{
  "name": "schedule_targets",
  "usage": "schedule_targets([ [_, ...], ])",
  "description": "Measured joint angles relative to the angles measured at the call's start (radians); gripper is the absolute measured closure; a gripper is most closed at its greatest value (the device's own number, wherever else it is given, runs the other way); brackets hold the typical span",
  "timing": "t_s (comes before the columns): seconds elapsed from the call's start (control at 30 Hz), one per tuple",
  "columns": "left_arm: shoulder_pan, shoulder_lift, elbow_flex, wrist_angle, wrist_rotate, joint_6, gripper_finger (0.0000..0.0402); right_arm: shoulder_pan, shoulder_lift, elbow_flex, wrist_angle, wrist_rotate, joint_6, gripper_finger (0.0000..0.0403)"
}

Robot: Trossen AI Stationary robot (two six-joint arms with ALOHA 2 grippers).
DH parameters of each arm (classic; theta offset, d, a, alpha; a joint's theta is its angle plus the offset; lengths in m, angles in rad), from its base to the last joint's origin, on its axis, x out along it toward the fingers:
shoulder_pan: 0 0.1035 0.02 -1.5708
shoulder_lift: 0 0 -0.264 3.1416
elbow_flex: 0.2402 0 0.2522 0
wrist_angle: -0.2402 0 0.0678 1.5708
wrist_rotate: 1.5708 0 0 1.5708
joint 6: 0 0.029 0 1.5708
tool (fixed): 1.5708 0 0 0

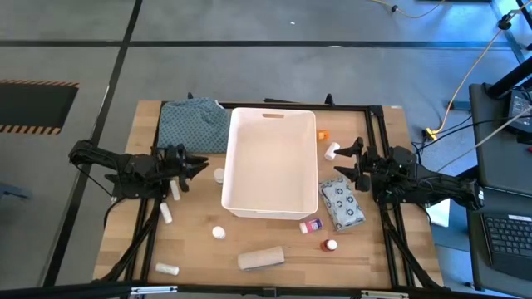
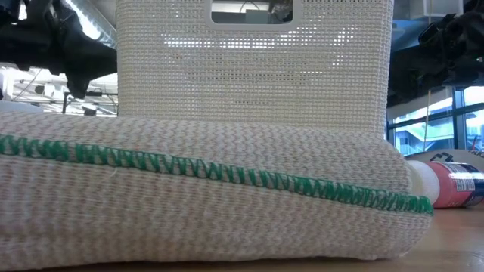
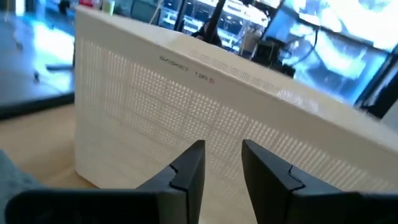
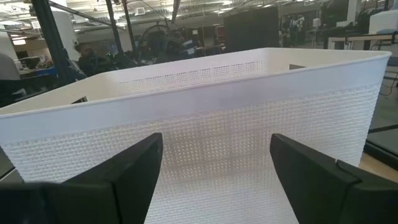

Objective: Pick & place medical supplies in basket/bin
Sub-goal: Put the top left white medicine bottle into the white bin

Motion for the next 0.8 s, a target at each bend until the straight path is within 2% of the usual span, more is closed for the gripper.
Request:
schedule_targets([
  [0.23, 0.0, 0.0, 0.0, -0.001, -0.004, -0.127, 0.03, 0.0, 0.0, 0.0, 0.0, 0.0, -0.002, 0.0104],
  [0.6, 0.0, 0.0, 0.0, -0.008, 0.004, -0.126, 0.03, 0.0, 0.0, 0.0, 0.0, 0.0, -0.003, 0.0104],
  [0.8, 0.0, 0.0, 0.0, -0.008, -0.083, -0.125, 0.03, 0.0, 0.0, 0.0, 0.0, 0.0, -0.003, 0.0104],
])
